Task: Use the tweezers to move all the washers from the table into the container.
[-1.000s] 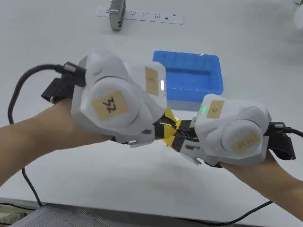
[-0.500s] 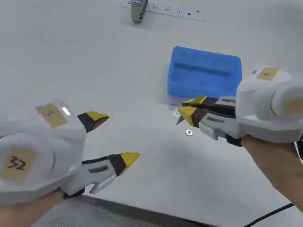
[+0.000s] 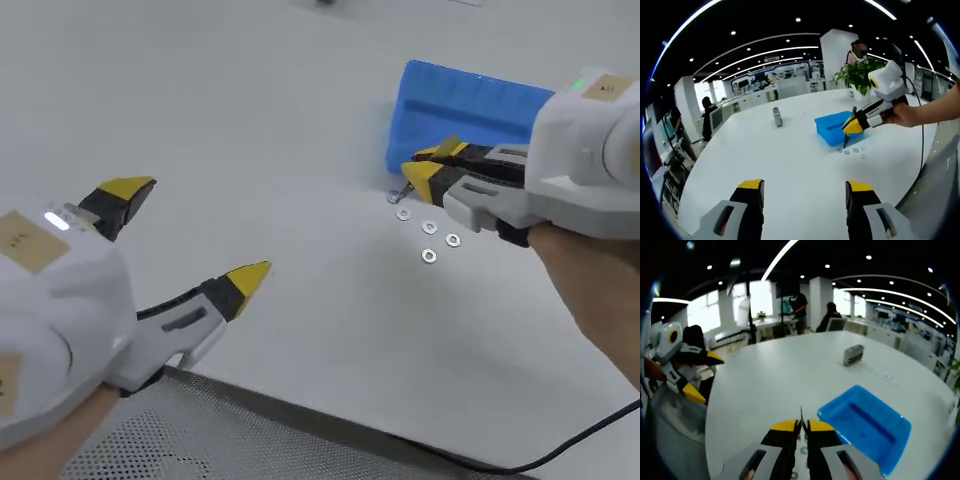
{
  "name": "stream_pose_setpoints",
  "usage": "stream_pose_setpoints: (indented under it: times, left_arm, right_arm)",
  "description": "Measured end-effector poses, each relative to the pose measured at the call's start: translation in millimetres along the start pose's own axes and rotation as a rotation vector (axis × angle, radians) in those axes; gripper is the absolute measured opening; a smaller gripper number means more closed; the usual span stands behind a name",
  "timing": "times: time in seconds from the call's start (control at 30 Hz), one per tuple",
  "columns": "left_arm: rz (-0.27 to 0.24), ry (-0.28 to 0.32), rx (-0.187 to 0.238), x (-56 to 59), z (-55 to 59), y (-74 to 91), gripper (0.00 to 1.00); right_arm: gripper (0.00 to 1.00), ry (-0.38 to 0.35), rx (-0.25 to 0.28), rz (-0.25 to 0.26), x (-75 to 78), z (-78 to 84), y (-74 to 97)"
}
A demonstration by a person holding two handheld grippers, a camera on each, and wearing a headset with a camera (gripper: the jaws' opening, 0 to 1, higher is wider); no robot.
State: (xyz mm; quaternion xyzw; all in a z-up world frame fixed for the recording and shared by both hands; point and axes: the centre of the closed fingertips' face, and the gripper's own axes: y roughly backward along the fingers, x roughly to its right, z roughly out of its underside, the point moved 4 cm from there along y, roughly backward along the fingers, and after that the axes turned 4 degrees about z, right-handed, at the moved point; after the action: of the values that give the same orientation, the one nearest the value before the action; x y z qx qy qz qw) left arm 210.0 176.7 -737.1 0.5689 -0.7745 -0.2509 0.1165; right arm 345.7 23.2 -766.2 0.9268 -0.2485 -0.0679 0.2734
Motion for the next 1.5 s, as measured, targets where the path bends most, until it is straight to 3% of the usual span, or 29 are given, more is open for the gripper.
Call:
stream_pose_setpoints:
  times: [0.17, 0.53, 0.67, 1.07, 1.13, 1.5]
  left_arm:
    - [0.012, -0.023, 0.016, 2.4, -2.5, -0.3, 0.69]
    - [-0.002, -0.034, -0.007, -0.1, 0.4, -1.2, 0.65]
    - [-0.007, -0.035, -0.015, -1.4, 1.8, -1.6, 0.65]
    - [0.015, -0.038, -0.026, 2.0, 3.6, -3.7, 0.73]
    - [0.026, -0.035, -0.016, 3.6, 2.3, -3.6, 0.75]
    - [0.106, -0.028, 0.046, 16.9, -5.5, -3.7, 0.86]
  right_arm:
    - [0.03, 0.023, -0.019, 0.012, 0.5, 6.9, -6.7]
    - [0.03, -0.006, -0.034, 0.004, 4.3, 11.0, -12.6]
    - [0.03, 0.024, -0.033, 0.014, 4.7, 10.6, -13.8]
    - [0.01, 0.025, -0.038, 0.044, 4.4, 9.5, -14.4]
    - [0.01, 0.031, -0.042, 0.047, 3.6, 7.2, -13.1]
    - [0.01, 0.025, 0.044, 0.064, 4.2, -31.4, 16.9]
